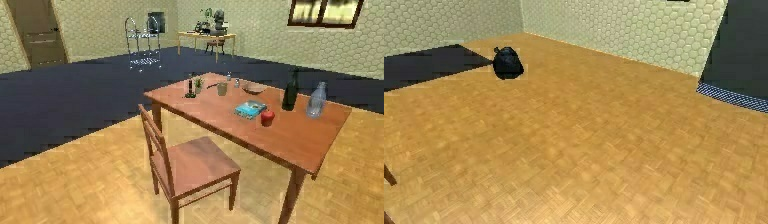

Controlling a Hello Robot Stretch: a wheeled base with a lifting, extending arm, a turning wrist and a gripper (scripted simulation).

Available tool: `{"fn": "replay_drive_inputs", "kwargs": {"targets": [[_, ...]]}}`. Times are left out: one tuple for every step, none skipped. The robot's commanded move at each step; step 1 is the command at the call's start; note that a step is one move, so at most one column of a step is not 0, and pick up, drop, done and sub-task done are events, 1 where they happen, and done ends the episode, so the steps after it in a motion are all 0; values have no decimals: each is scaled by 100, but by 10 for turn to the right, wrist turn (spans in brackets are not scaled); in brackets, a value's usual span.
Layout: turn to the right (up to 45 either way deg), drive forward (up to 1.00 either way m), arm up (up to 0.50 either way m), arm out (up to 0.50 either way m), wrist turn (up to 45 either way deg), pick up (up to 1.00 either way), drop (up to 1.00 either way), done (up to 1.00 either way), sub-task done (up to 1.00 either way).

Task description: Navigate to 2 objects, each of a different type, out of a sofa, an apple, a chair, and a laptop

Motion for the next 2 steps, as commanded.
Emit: {"fn": "replay_drive_inputs", "kwargs": {"targets": [[450, 0, 0, 0, 0, 0, 0, 0, 0], [30, 0, 0, 0, 0, 0, 0, 0, 0]]}}
